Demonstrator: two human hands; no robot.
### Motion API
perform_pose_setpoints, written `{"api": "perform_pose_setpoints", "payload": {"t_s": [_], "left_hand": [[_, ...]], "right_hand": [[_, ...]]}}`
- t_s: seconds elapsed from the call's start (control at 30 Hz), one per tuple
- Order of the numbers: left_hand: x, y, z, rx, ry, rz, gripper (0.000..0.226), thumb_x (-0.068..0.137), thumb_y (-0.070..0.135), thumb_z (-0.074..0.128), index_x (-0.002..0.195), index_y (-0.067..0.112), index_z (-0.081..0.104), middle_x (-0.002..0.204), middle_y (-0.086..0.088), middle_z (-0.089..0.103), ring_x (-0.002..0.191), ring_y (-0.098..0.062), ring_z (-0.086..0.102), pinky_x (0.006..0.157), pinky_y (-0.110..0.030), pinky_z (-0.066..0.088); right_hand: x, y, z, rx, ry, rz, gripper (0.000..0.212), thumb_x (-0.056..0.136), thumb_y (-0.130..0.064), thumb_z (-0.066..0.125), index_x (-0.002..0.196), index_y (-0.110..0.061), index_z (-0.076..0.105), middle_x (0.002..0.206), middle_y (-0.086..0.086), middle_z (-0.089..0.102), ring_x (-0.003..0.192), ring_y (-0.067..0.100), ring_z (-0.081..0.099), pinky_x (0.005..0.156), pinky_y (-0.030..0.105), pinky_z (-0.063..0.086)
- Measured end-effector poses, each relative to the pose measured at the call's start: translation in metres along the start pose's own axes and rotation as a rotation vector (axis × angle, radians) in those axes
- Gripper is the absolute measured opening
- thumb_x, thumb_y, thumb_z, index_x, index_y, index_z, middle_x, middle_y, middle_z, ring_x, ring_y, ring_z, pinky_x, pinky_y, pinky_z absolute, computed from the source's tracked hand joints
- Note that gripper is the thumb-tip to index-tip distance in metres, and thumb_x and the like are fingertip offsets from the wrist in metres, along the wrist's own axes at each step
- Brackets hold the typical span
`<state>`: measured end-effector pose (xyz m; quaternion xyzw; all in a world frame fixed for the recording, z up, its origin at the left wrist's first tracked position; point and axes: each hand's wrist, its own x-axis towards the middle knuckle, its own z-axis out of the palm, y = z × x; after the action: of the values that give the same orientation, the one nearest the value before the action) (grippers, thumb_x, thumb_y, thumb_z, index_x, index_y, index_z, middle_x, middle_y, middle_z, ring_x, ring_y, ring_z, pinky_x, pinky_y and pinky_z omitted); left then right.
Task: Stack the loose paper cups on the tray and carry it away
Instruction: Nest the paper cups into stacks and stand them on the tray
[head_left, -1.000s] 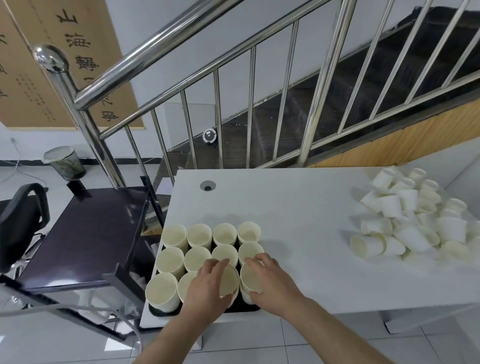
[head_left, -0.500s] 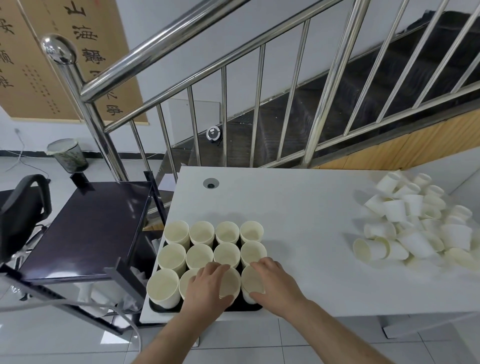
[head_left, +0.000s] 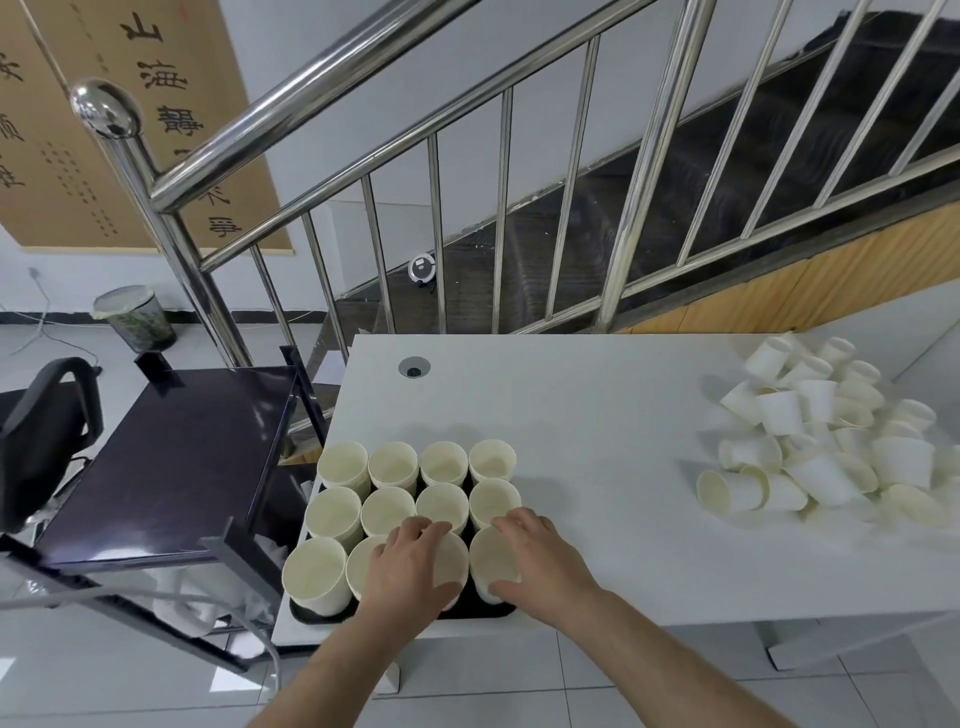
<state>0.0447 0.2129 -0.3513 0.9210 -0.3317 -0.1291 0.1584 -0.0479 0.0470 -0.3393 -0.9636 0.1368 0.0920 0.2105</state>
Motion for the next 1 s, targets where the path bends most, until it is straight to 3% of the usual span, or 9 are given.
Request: {"api": "perform_pose_setpoints", "payload": {"t_s": [0.17, 0.47, 0.6, 1.0], "left_hand": [[0.006, 0.037, -0.005, -0.054, 0.105, 0.05, 0.064, 0.082, 0.044, 0.063, 0.139, 0.03, 0.038, 0.138, 0.007, 0.039, 0.127, -0.018, 0.041, 0.1, -0.031, 0.036], [0.02, 0.157, 0.013, -0.177, 0.184, 0.227, 0.061, 0.076, 0.043, 0.056, 0.133, 0.026, 0.048, 0.132, 0.007, 0.045, 0.121, -0.017, 0.047, 0.099, -0.036, 0.041], [0.02, 0.214, 0.035, -0.193, 0.16, 0.276, 0.056, 0.081, 0.036, 0.064, 0.134, 0.028, 0.046, 0.131, 0.011, 0.043, 0.118, -0.013, 0.048, 0.096, -0.032, 0.043], [0.041, 0.329, 0.08, -0.196, 0.077, 0.373, 0.057, 0.085, 0.038, 0.058, 0.138, 0.033, 0.038, 0.132, 0.018, 0.036, 0.12, -0.004, 0.042, 0.101, -0.024, 0.036]], "right_hand": [[-0.017, 0.015, -0.031, 0.025, 0.108, -0.023, 0.066, 0.088, -0.036, 0.063, 0.145, -0.024, 0.032, 0.146, -0.007, 0.027, 0.134, 0.015, 0.029, 0.094, 0.032, 0.047], [-0.082, 0.108, -0.086, 0.019, 0.306, 0.046, 0.061, 0.093, -0.03, 0.057, 0.147, -0.029, 0.03, 0.151, -0.01, 0.021, 0.136, 0.011, 0.026, 0.094, 0.029, 0.046], [-0.121, 0.159, -0.101, 0.021, 0.342, 0.114, 0.06, 0.094, -0.03, 0.056, 0.148, -0.028, 0.028, 0.153, -0.01, 0.019, 0.139, 0.009, 0.023, 0.097, 0.027, 0.044], [-0.177, 0.268, -0.131, 0.02, 0.346, 0.265, 0.063, 0.094, -0.034, 0.055, 0.149, -0.031, 0.024, 0.153, -0.01, 0.019, 0.139, 0.009, 0.024, 0.096, 0.023, 0.044]]}}
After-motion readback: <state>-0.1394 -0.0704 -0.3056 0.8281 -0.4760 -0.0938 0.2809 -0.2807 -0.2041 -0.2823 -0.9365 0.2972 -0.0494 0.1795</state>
